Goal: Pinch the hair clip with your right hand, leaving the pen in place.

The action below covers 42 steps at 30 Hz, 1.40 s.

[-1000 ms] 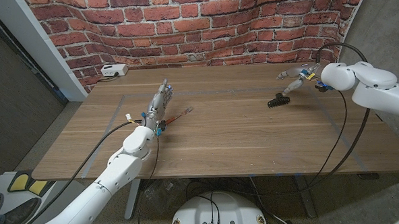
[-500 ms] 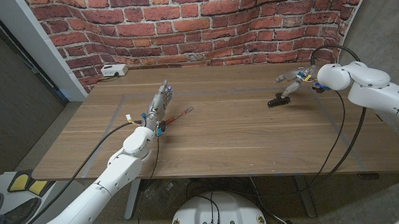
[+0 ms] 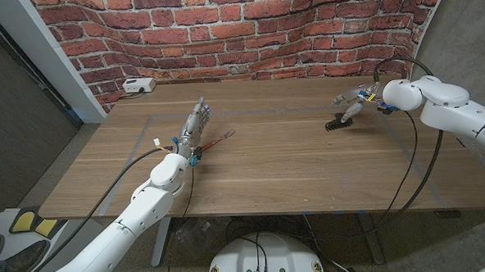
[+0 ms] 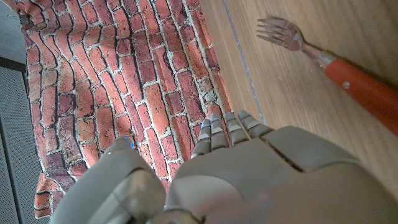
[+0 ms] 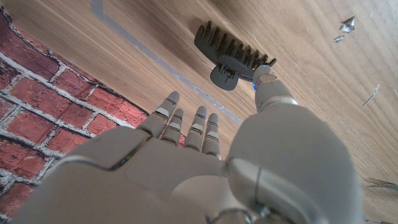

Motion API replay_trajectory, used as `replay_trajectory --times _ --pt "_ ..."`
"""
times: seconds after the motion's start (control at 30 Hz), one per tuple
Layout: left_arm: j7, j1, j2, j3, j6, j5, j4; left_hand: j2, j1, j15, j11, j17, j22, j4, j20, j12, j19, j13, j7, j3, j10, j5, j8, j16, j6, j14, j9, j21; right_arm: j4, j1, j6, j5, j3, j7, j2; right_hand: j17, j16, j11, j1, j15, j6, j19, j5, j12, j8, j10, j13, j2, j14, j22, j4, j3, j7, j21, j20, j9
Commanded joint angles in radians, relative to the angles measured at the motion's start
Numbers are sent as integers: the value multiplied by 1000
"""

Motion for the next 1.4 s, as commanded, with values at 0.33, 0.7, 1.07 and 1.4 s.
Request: replay_trajectory --times 0.33,0.7,1.07,1.4 --pt "-2 -14 -12 9 9 -5 22 5 2 2 -3 4 4 -3 5 -3 -1 3 -2 -5 3 -2 -1 -6 10 4 6 -6 65 29 25 -31 -34 11 32 6 14 -18 28 -8 48 31 13 17 21 45 1 5 41 4 1 11 -17 9 -26 4" --pt "-12 -33 -19 15 13 -9 43 6 3 1 -5 4 4 -3 7 -4 -2 3 -2 -6 3 -3 -1 -6 12 3 6 -9 86 35 35 -31 -43 0 42 6 19 -41 47 -25 88 60 18 29 35 92 0 8 86 5 0 16 -39 14 -32 4" --pt "-16 -47 -21 18 17 -9 55 9 4 4 -4 4 5 -3 8 -6 -2 3 -5 -8 0 -4 -2 -7 11 2 6 -12 108 46 39 -42 -56 -14 55 6 23 -67 59 -45 154 102 21 47 56 166 -1 15 147 5 5 17 -64 23 -37 4" --pt "-19 -54 -23 23 21 -8 59 10 4 4 -5 4 5 -3 10 -6 -5 4 -6 -9 -1 -4 -2 -7 13 2 6 -16 110 37 54 -51 -54 -58 51 4 32 -86 69 -81 224 154 17 59 76 232 -3 24 228 6 8 9 -85 35 -31 3"
